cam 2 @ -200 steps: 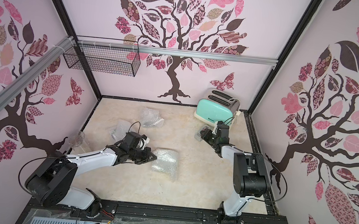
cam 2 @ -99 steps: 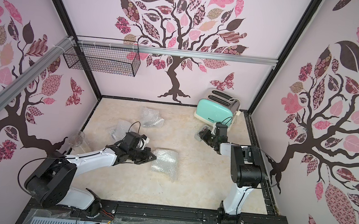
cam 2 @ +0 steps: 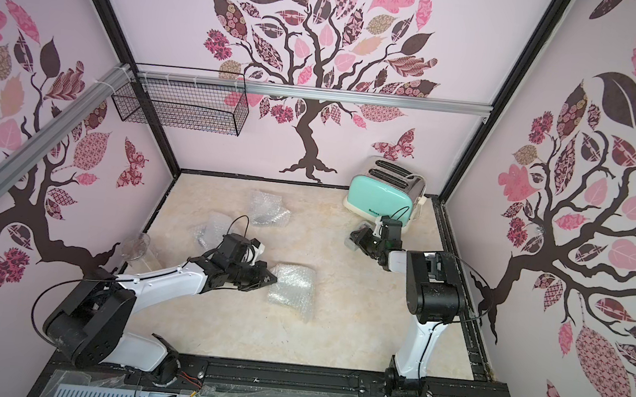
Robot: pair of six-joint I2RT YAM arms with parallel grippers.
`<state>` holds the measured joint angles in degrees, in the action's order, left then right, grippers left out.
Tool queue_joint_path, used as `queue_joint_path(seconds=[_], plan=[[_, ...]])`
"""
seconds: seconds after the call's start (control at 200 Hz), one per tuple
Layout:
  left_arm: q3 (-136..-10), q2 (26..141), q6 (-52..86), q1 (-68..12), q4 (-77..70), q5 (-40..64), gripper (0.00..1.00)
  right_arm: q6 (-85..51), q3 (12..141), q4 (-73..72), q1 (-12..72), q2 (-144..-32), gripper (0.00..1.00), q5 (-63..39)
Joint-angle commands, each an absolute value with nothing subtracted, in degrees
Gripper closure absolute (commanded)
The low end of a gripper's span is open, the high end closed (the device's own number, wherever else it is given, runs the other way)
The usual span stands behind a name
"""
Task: Wrap bowls in bubble wrap
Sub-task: Tear off the tape using the Tape Cutter.
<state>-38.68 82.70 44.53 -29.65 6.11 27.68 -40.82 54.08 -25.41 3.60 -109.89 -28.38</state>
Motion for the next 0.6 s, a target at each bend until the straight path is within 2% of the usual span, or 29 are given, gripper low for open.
queue_joint_path(seconds=[0.0,0.125,0.315,0.595], plan=[[-39.8,82.3,43.4,-29.4,6.7,27.8,1.00,-42.2,55.1,-25.9,3.4,-111.6,0.69,-29.7],[-39.9,82.3,43.3,-29.5,6.8,28.1,1.00,-43.9,54.4,-26.8,3.1,-112.0,0.71,-30.0],[-39.8,82.2,43.2,-29.5,6.9,28.1,1.00,-45.9,53.4,-30.0,2.5,-112.8,0.82,-31.6],[-39.6,81.9,43.2,-29.5,6.9,28.2,1.00,-50.1,51.6,-36.7,2.3,-113.6,0.92,-33.9]])
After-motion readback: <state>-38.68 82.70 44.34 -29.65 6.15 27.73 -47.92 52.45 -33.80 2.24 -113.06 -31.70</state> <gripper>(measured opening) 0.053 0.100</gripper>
